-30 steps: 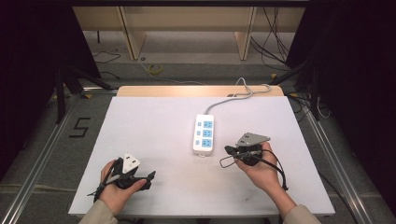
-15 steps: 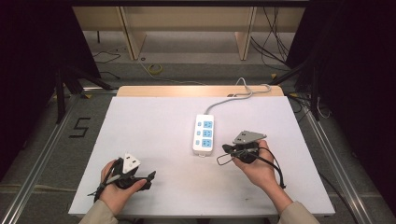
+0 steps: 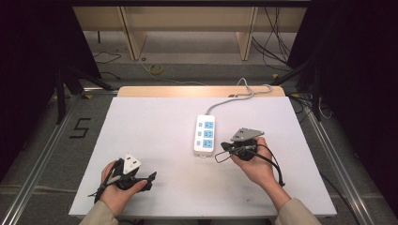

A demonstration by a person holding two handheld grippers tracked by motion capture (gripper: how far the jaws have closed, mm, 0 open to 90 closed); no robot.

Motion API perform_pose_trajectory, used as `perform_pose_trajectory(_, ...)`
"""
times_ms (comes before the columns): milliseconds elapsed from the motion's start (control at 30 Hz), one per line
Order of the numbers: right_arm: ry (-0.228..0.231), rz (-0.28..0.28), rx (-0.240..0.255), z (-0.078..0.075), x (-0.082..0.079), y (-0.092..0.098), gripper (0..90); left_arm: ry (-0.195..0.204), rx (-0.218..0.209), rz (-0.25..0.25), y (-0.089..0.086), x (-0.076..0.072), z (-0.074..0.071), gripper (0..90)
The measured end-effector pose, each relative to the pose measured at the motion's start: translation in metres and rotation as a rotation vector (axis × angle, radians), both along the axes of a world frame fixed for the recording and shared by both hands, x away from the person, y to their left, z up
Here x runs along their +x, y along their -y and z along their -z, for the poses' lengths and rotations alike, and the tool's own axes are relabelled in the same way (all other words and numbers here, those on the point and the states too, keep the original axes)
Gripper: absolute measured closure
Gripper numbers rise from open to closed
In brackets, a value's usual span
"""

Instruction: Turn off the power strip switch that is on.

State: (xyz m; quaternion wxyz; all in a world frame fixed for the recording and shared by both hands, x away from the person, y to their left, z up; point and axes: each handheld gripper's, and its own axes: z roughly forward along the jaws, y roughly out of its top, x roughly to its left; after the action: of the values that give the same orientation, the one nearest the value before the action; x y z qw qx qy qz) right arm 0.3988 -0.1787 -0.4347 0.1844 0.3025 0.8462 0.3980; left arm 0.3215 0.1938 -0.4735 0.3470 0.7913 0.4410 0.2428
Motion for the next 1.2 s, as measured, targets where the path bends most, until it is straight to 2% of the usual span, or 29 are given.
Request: perform_pose_trajectory(1200,-0.012,-0.007,-0.008,-0.004,0.013,-0.013,90.0,0.000,0.005,0.005,0.000,0.000,0.000,15.4)
